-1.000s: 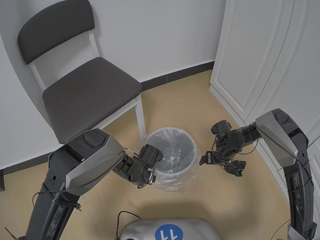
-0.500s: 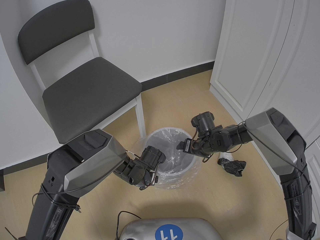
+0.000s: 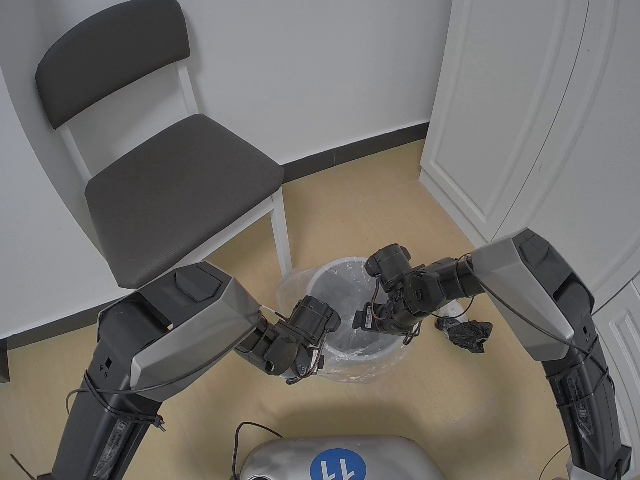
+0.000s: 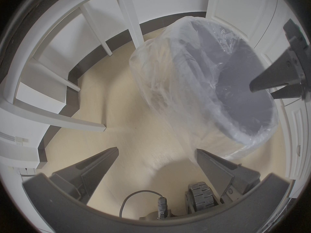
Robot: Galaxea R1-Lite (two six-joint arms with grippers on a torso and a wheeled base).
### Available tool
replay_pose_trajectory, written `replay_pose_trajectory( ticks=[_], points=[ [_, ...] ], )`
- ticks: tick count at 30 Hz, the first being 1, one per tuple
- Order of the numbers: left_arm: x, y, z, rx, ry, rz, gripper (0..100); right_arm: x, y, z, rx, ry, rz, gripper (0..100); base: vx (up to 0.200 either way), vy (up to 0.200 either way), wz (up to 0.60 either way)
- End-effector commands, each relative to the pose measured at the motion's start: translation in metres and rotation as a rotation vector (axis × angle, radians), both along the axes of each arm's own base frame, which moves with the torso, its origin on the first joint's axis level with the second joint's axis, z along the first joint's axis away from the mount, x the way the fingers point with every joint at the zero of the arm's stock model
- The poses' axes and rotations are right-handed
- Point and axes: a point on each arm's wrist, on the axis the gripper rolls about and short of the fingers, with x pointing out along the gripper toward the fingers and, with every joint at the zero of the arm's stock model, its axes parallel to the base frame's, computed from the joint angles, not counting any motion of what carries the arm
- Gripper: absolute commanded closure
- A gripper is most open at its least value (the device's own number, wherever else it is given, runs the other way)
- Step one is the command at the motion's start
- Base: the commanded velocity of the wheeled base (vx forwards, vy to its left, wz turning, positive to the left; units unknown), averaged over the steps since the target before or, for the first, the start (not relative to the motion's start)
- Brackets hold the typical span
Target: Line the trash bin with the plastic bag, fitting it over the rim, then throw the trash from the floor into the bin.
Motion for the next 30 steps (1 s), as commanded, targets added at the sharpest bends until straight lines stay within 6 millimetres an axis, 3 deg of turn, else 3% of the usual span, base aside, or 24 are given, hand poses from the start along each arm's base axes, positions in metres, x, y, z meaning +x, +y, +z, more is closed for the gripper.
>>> replay_pose_trajectory(
  ticks=[1, 16, 25, 30],
  points=[
    [-0.001, -0.001, 0.000, 0.000, 0.000, -0.003, 0, 0.001, -0.004, 0.013, -0.005, -0.016, -0.006, 0, 0.000, 0.000, 0.00],
    [-0.001, -0.001, -0.002, 0.004, 0.000, -0.001, 0, 0.002, -0.001, 0.017, -0.034, -0.056, -0.025, 0, 0.000, 0.000, 0.00],
    [-0.002, -0.003, -0.002, 0.004, 0.000, -0.006, 0, 0.014, 0.012, -0.017, -0.090, -0.078, -0.073, 0, 0.000, 0.000, 0.00],
    [-0.002, -0.003, -0.002, 0.003, 0.001, -0.007, 0, 0.013, 0.010, -0.013, -0.091, -0.074, -0.081, 0, 0.000, 0.000, 0.00]
  ],
)
